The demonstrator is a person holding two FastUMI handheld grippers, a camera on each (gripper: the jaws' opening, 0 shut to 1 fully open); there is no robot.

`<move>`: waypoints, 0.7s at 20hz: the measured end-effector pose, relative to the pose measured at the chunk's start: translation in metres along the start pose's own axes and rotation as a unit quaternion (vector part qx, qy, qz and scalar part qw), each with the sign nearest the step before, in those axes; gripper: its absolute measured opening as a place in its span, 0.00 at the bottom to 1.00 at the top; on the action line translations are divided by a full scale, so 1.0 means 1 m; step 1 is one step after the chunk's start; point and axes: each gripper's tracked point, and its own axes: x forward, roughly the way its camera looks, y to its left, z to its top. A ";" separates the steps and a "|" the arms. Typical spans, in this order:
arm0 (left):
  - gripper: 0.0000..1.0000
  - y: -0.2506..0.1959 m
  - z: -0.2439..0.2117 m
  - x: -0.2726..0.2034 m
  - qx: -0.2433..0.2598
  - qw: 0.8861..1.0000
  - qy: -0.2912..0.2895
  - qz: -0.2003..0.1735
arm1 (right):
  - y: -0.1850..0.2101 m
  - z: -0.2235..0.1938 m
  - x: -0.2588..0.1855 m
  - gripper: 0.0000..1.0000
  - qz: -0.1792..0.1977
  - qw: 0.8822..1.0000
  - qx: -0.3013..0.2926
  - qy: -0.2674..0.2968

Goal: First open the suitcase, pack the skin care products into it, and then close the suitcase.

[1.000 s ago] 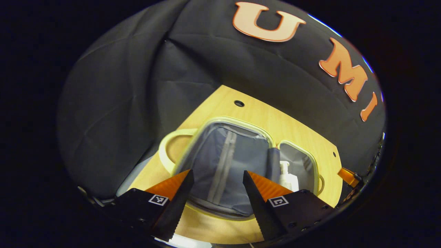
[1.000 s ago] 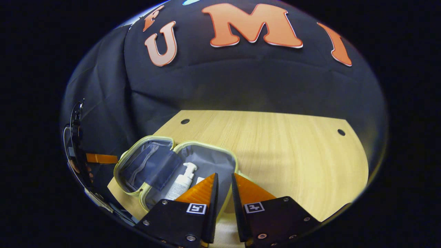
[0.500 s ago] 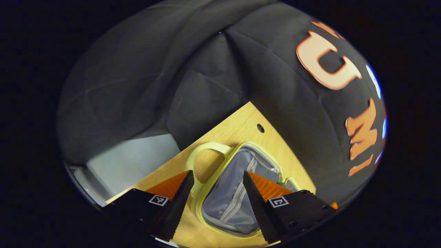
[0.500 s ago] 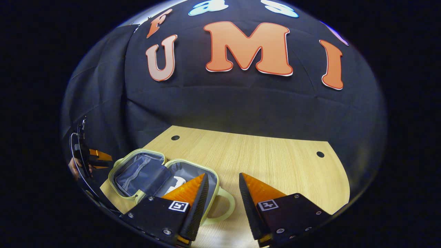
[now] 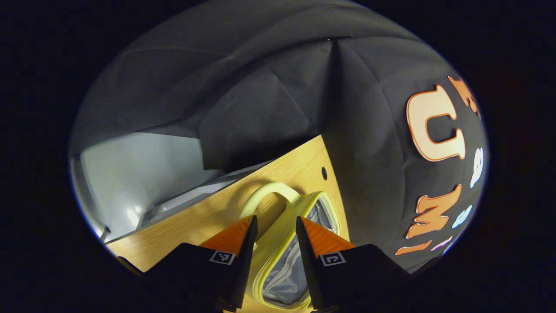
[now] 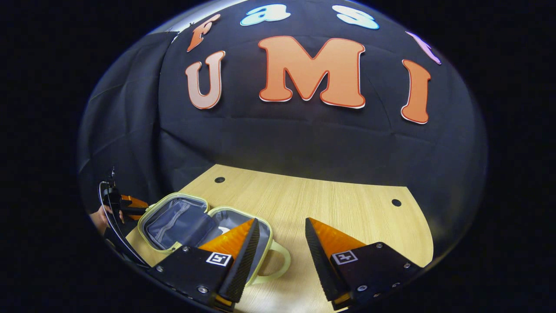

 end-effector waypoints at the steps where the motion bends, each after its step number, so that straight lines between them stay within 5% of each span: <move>1: 0.57 0.003 0.004 -0.003 -0.003 1.000 -0.004 0.000 | -0.003 0.000 -0.003 0.70 -0.003 1.000 -0.003 -0.002; 7: 0.66 0.029 0.017 -0.009 0.007 0.999 -0.014 0.041 | -0.009 -0.004 -0.012 0.71 -0.013 1.000 -0.007 0.000; 12: 0.66 0.016 -0.001 0.016 -0.010 1.000 0.025 -0.008 | -0.002 -0.006 -0.015 0.72 -0.002 1.000 -0.015 0.003; 14: 0.19 0.022 0.002 0.024 -0.001 1.000 0.018 -0.004 | -0.003 -0.004 -0.017 0.72 0.000 1.000 -0.016 0.000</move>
